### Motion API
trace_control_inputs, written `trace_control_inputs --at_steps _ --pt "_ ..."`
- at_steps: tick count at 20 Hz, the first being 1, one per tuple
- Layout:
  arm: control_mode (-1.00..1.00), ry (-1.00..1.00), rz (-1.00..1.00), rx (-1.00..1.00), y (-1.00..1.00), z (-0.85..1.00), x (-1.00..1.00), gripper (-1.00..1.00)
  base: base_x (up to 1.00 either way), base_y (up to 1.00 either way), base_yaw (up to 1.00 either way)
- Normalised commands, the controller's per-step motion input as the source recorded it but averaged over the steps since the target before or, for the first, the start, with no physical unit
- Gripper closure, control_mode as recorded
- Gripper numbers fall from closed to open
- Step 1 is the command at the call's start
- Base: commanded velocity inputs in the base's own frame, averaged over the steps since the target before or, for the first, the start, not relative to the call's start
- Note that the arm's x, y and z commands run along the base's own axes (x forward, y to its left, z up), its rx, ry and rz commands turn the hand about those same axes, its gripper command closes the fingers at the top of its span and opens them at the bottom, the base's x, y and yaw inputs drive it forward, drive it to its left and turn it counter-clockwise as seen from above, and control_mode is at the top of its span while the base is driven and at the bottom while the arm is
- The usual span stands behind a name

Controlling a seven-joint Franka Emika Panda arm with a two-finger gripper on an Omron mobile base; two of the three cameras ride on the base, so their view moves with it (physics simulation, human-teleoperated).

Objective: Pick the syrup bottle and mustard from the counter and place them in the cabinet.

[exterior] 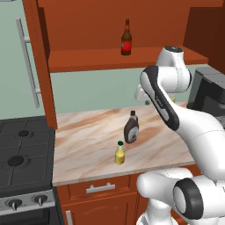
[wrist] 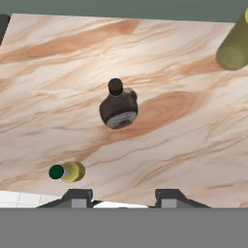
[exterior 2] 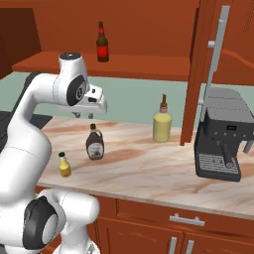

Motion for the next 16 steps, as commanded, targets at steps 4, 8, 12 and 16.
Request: trace_control_inputs --at_steps 4,8,12,16 --pt "-1.0 0.02 0.0 0.02 0.0 -0.09 -0.09 -1.0 0.0 0.0 0.0" --pt "-1.0 0.0 0.0 0.04 0.0 -0.28 -0.48 -1.0 0.0 0.0 0.0" --pt "-1.0 0.0 0.0 0.05 0.01 -0.3 -0.55 -1.0 0.0 0.0 0.0" --pt "-1.0 0.0 0.0 0.05 0.08 -0.37 -0.53 -1.0 0.0 0.0 0.0"
